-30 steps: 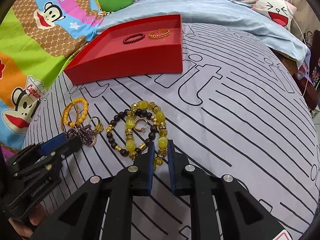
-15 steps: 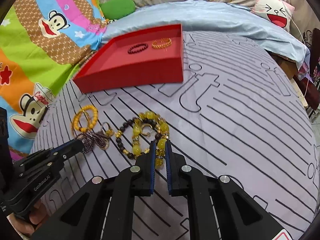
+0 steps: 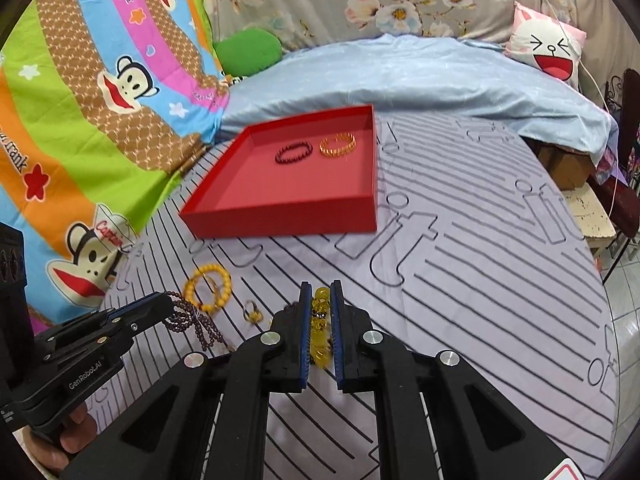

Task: Organize jewelry
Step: 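Carry both held bracelets over the red tray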

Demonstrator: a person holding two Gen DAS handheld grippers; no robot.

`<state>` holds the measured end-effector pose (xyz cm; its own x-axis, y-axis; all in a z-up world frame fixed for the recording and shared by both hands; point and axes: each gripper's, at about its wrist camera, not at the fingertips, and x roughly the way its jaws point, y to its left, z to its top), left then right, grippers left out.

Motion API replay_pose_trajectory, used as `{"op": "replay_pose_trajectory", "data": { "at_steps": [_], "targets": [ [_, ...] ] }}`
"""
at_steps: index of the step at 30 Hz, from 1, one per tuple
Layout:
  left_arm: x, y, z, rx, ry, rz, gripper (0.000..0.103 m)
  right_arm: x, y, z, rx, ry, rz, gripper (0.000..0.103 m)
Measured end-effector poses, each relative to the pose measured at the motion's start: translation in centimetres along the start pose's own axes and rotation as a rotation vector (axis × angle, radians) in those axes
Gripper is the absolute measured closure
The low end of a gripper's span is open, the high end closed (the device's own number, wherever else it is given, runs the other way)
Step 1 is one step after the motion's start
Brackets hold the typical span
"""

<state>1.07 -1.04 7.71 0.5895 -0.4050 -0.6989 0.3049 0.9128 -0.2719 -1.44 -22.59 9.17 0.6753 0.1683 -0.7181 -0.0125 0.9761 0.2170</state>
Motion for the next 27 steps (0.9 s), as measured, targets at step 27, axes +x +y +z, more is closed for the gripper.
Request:
{"op": "replay_pose_trajectory", "data": {
  "at_steps": [27],
  "targets": [
    [4.3,2.1,16.3,0.058,-0.118,0.042,0.097,5.1,3.3,15.9,-0.110,-0.102,0.064,0.094]
  ]
}}
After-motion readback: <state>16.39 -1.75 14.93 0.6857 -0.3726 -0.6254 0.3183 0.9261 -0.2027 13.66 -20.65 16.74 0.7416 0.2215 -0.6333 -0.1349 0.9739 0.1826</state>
